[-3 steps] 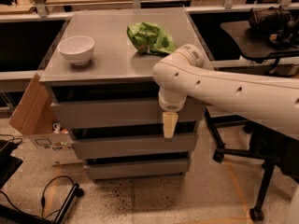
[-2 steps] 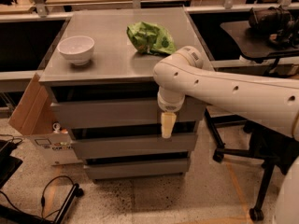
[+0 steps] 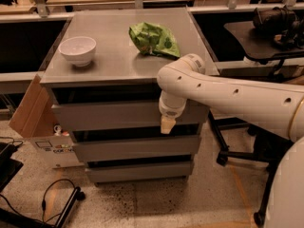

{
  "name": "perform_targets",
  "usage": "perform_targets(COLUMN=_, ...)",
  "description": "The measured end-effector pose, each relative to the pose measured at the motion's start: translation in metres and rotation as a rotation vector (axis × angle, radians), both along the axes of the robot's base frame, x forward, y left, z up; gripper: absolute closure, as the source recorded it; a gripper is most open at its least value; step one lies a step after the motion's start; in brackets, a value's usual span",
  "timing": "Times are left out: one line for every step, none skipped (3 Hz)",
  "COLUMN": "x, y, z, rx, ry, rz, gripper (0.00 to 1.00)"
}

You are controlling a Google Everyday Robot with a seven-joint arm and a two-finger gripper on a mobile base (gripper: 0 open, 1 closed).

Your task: Open top drawer

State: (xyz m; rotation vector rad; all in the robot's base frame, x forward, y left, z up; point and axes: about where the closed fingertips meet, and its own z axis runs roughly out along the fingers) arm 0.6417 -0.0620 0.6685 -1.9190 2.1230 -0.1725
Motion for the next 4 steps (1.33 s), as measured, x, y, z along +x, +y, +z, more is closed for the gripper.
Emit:
perform_targets(x=-0.009, y=-0.009, z=0.001, rx=0.003, ry=0.008, rz=-0.028, gripper=0.64)
perform_targets(x=-0.029, y=-0.029, z=0.023, rx=-0.012, ry=-0.01, rz=-0.073, gripper=0.87)
perform_targets(x=-0.03, y=-0.03, z=0.024, rx=-0.013, ry=-0.011, rz=-0.075, gripper=1.0)
perform_targets(x=-0.03, y=-0.03, z=0.024, rx=-0.013, ry=-0.011, rz=-0.075, gripper=0.86)
